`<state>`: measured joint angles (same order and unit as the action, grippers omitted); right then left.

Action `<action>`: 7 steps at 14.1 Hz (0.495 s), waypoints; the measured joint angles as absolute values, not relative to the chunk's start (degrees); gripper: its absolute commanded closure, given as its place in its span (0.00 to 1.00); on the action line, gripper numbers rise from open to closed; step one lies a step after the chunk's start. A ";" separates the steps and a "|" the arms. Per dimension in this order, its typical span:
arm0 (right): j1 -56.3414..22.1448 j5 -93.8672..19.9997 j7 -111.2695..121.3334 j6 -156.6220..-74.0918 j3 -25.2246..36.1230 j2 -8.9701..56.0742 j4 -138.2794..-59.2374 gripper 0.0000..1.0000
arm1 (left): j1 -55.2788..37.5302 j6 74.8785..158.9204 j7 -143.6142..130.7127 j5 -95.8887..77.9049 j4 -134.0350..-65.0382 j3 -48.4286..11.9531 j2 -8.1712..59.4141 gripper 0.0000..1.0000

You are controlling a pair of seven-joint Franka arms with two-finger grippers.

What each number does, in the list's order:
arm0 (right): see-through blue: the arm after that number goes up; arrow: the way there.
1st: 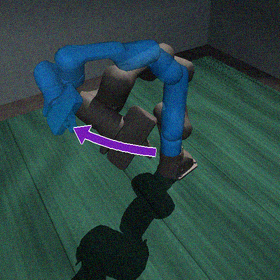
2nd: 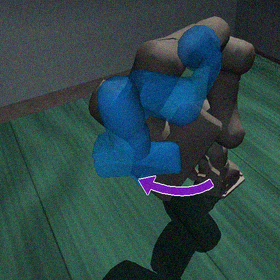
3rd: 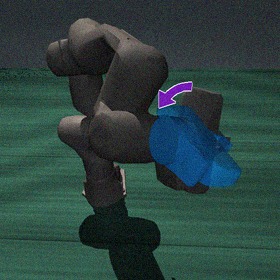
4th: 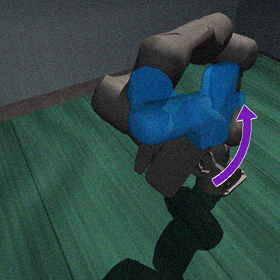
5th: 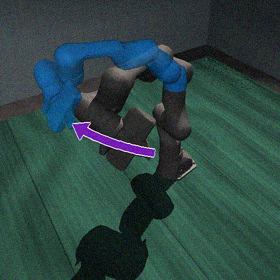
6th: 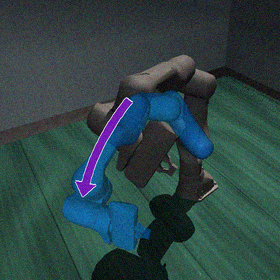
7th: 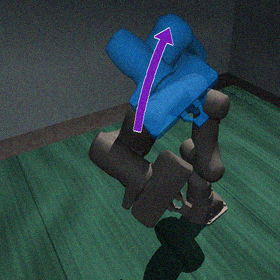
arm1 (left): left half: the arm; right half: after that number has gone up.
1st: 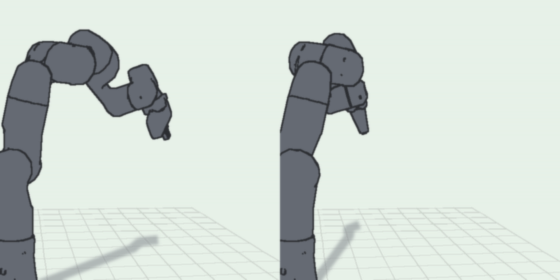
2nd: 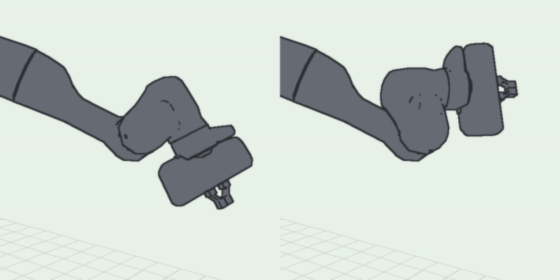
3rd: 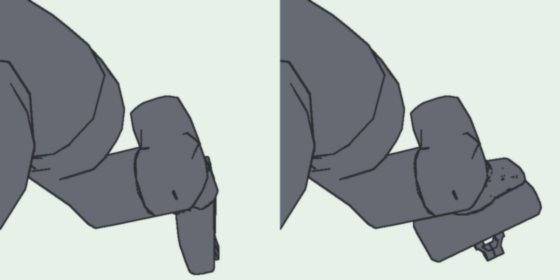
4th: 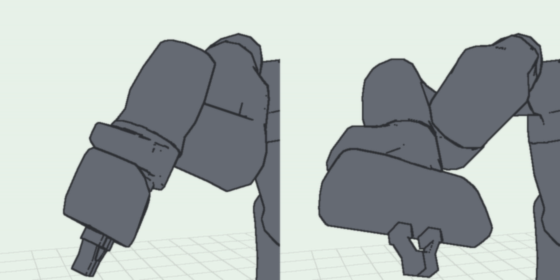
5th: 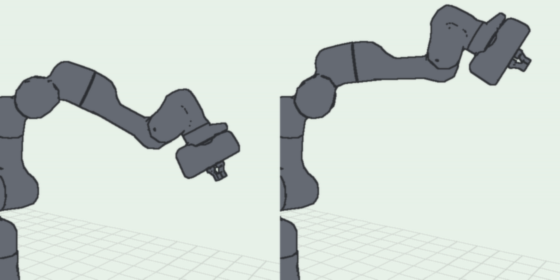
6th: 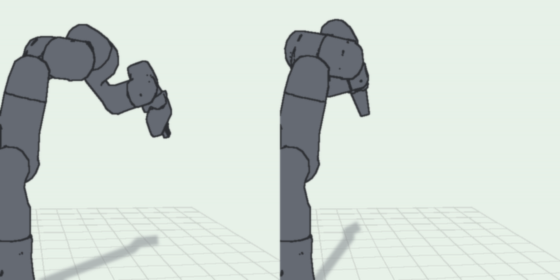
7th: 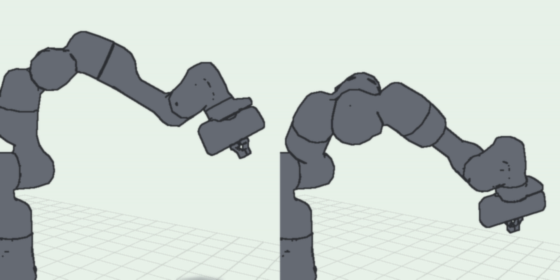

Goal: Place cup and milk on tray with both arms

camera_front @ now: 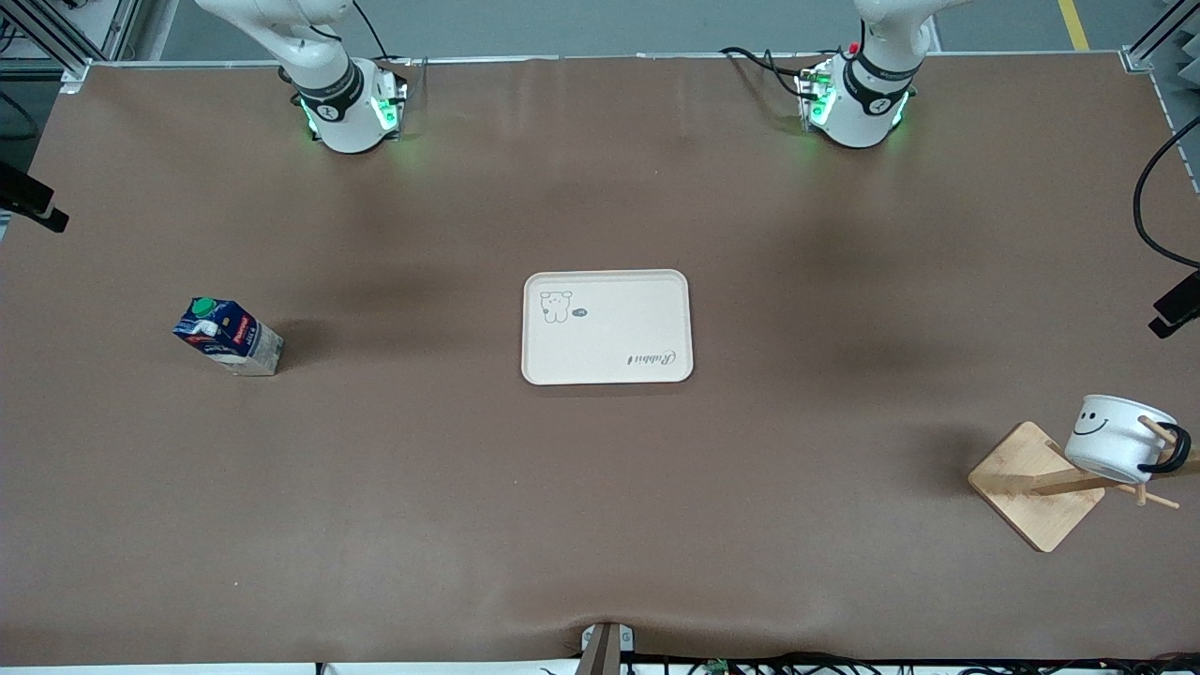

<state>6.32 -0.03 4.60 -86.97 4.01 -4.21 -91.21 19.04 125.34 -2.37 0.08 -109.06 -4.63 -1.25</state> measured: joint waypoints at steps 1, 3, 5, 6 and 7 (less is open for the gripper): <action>6.32 -0.03 4.60 -86.98 4.01 -4.21 -91.21 0.00 | 19.23 129.14 -2.38 -0.90 -111.19 -4.63 -1.43 0.00; 6.32 -0.03 4.60 -86.99 4.02 -4.21 -91.21 0.00 | 19.26 136.39 -3.15 -2.07 -114.87 -4.74 -1.28 0.00; 6.32 -0.03 4.60 -87.01 4.01 -4.21 -91.21 0.00 | 19.12 140.87 -4.55 -2.13 -116.88 -5.09 -0.39 0.00; 6.32 -0.03 4.60 -87.01 4.01 -4.21 -91.21 0.00 | 18.99 142.53 -4.80 -2.14 -117.26 -5.27 0.35 0.02; 6.32 -0.03 4.60 -87.01 4.01 -4.21 -91.21 0.00 | 18.90 144.15 -4.92 -2.15 -117.37 -5.46 1.25 0.07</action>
<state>6.32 -0.03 4.60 -87.01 4.01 -4.21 -91.21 18.90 144.15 -4.92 -2.15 -117.37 -5.46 1.25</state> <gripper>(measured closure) 0.000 0.000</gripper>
